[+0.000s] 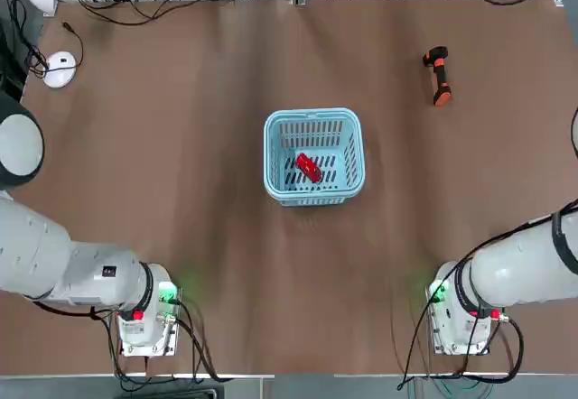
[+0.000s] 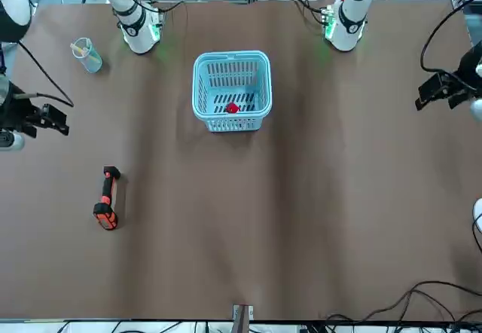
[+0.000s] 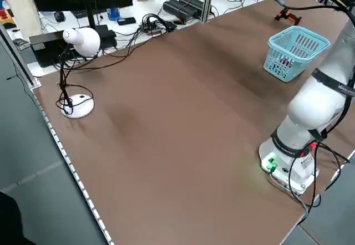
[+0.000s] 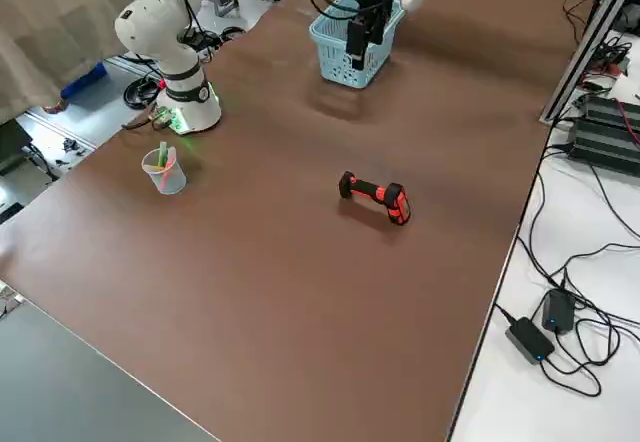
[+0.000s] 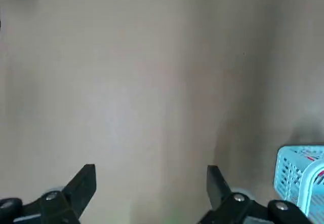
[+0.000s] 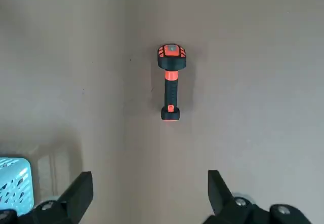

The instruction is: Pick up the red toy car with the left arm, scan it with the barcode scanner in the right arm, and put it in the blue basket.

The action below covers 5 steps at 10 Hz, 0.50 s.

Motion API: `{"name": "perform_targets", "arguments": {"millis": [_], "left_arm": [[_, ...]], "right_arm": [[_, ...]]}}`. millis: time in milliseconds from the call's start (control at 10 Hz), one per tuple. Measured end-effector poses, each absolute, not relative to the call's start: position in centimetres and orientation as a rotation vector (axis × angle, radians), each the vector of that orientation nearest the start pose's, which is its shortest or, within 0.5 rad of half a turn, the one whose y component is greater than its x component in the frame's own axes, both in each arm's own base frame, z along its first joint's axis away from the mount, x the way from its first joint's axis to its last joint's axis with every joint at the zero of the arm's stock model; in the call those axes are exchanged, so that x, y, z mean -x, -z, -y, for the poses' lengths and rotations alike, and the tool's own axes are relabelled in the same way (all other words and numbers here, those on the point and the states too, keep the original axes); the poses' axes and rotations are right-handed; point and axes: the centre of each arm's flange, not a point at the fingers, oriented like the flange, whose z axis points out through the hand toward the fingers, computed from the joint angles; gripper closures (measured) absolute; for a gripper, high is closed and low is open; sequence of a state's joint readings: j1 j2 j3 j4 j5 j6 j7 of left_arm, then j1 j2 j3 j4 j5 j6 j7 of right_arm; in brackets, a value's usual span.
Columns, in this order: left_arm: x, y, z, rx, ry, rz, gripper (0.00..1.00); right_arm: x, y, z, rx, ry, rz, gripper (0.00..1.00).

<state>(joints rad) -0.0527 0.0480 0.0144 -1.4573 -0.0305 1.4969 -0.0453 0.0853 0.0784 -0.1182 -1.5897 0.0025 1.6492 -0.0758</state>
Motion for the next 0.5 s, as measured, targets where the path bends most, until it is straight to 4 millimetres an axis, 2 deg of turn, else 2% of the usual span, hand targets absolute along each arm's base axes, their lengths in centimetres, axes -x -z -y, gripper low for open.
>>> {"name": "perform_targets", "arguments": {"millis": [200,500], "left_arm": [[-56.3,-64.09,3.34,3.146,-0.008,-0.036,0.03],[-56.33,-64.06,3.4,3.145,-0.004,-0.037,0.03]], "right_arm": [[-57.82,-58.53,1.62,3.145,-0.011,0.069,0.0],[-57.59,-58.84,1.43,3.143,-0.004,0.074,0.0]]}}
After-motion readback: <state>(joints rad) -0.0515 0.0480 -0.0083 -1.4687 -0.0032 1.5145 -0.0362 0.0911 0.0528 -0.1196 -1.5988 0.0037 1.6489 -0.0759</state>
